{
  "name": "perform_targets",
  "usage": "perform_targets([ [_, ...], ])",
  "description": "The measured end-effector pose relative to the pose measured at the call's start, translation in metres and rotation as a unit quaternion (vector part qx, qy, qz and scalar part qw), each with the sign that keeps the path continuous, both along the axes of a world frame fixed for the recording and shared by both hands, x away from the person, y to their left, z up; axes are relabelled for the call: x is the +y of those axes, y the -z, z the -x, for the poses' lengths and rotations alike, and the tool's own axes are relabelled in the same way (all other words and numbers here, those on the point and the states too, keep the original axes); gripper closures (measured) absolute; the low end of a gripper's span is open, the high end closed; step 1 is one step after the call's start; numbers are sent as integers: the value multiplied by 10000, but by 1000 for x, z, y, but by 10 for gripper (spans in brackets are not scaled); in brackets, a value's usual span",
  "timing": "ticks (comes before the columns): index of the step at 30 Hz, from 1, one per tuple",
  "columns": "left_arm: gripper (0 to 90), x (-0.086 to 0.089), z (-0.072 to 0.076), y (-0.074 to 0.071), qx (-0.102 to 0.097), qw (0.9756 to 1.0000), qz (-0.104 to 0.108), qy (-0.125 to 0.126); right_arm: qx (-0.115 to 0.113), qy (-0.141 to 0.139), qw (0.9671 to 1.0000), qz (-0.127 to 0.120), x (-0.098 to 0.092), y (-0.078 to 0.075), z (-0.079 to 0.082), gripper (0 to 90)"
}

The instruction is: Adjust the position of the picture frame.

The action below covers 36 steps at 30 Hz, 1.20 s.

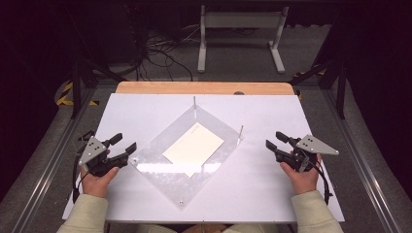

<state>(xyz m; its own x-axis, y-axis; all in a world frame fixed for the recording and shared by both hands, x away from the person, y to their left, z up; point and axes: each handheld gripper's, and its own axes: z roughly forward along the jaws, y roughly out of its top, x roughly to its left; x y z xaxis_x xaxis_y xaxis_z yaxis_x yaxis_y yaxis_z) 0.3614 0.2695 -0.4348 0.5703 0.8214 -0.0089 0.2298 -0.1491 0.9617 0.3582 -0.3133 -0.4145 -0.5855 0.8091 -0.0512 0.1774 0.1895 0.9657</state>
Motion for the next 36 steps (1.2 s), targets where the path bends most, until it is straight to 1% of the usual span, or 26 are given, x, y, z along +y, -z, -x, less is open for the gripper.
perform_targets([
  [1,335,0,0,0,0,10000,0,0,0,0,10000,0,0,0,0,473],
  [2,335,-1,-1,-1,50,10000,-36,-1,10,-12,10000,1,0,0,0,482],
  [4,337,-4,-1,-3,96,9999,-88,66,16,-52,10000,27,-1,-1,2,492],
  [5,341,-7,0,-6,86,9998,-147,109,33,-48,10000,30,-1,-2,2,494],
  [6,344,-7,0,-6,86,9998,-147,109,17,-26,10000,37,-2,-2,3,494],
  [7,345,-11,1,-10,41,9997,-119,202,-8,-17,10000,21,-3,-2,4,494],
  [10,345,-15,0,-13,30,9996,-134,251,9,37,10000,8,-5,-3,6,493],
  [14,353,-19,-5,-14,91,9994,-160,304,14,108,9999,-28,-10,-4,11,491],
  [17,382,-24,-7,-15,198,9986,-144,473,11,175,9998,-21,-13,-5,15,494],
  [19,409,-30,-8,-17,220,9980,-230,553,-37,187,9998,-4,-14,-6,19,507],
  [20,426,-32,-8,-19,240,9976,-318,571,-45,191,9998,24,-14,-7,21,511],
  [21,442,-35,-9,-20,297,9973,-396,551,-80,174,9998,36,-14,-8,22,512],
  [22,484,-37,-10,-20,375,9966,-477,555,-81,163,9998,66,-13,-8,24,516],
  [24,639,-39,-15,-21,641,9939,-595,671,-69,162,9998,67,-13,-8,27,519],
  [25,737,-39,-17,-21,750,9931,-623,653,-61,163,9998,77,-14,-8,28,520],
  [26,828,-39,-19,-22,811,9926,-638,643,-58,160,9998,68,-15,-8,29,524],
  [27,886,-39,-19,-22,874,9922,-625,636,-58,178,9998,70,-16,-8,30,530],
  [28,897,-38,-21,-21,933,9919,-616,601,-72,171,9998,62,-17,-8,30,533],
  [29,897,-37,-23,-21,980,9912,-703,548,-62,195,9998,59,-18,-9,32,534],
  [30,898,-36,-25,-20,1041,9906,-729,515,-57,192,9998,60,-18,-9,33,535],
  [31,899,-35,-27,-19,1153,9893,-751,493,-63,191,9998,58,-19,-8,33,534],
  [32,899,-35,-29,-18,1204,9887,-773,442,-47,198,9998,57,-19,-8,34,535],
  [33,898,-34,-31,-17,1332,9873,-749,426,-38,198,9998,57,-19,-8,34,534],
  [34,899,-34,-33,-15,1429,9862,-759,357,-25,205,9998,61,-19,-8,35,535],
  [36,898,-32,-39,-11,1709,9814,-808,328,-23,212,9997,77,-20,-8,37,535],
])
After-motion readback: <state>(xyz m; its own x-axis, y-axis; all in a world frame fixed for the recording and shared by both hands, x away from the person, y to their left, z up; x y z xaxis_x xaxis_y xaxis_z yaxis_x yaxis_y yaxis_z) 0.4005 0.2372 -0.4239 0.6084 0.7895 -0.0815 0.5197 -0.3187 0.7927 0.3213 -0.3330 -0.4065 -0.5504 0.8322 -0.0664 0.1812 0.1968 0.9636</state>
